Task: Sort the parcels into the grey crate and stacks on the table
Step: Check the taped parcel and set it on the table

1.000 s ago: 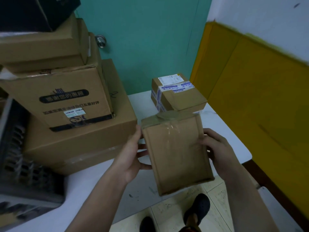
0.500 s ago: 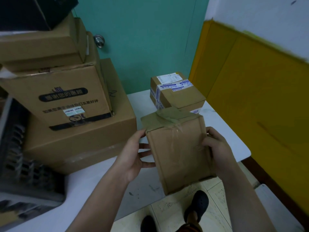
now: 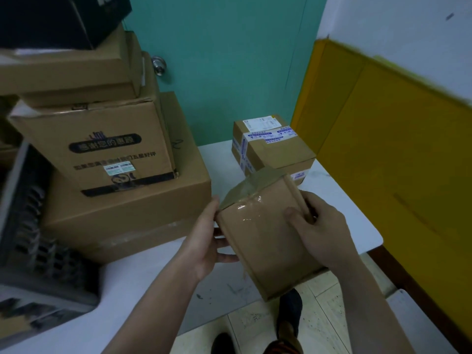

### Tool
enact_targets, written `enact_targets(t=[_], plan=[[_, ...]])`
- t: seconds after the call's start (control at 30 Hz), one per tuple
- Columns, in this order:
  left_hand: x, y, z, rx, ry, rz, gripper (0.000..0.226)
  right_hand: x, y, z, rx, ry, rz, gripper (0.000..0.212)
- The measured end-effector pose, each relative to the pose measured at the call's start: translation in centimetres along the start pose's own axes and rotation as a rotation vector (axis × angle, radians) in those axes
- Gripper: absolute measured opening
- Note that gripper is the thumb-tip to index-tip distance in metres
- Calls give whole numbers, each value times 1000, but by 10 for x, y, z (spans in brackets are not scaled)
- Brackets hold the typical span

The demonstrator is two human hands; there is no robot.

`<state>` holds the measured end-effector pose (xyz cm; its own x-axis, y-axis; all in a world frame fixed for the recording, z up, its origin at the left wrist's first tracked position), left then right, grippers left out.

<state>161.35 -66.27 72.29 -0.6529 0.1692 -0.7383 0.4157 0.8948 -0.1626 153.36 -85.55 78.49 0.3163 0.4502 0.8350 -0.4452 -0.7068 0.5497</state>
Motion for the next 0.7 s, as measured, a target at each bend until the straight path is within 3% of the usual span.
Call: enact_targets(t=[0.07, 0.2, 0.37, 0.57, 0.63, 0.7], plan=[[1, -1, -2, 2, 1, 79, 38, 5, -1, -1, 38, 61, -43, 50], [-1, 4, -3, -23, -14, 207, 36, 11, 1, 0, 22, 163, -123, 48], [-24, 2, -2, -77, -205, 426, 37, 17, -13, -4, 17, 246, -170, 44], [-24, 3, -9, -75, -198, 425, 74, 23, -26, -7, 180, 275, -150, 51], [-24, 0, -10, -14, -252, 423, 95, 24, -31, -8, 263, 294, -154, 50], [-28, -8, -13, 52, -344, 508, 101, 24, -36, -10, 320, 324, -144, 49]])
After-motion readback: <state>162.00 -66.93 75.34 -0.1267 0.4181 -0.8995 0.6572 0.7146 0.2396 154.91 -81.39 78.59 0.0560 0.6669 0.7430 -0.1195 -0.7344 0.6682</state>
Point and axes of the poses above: each hand's wrist, its own z-axis towards the middle knuckle, its own y-axis out of the back of the hand, x = y × z, the point moved 8 cm from there along z, towards the middle knuckle, and after that the axes turned 7 degrees about z, right-handed, at the moved point
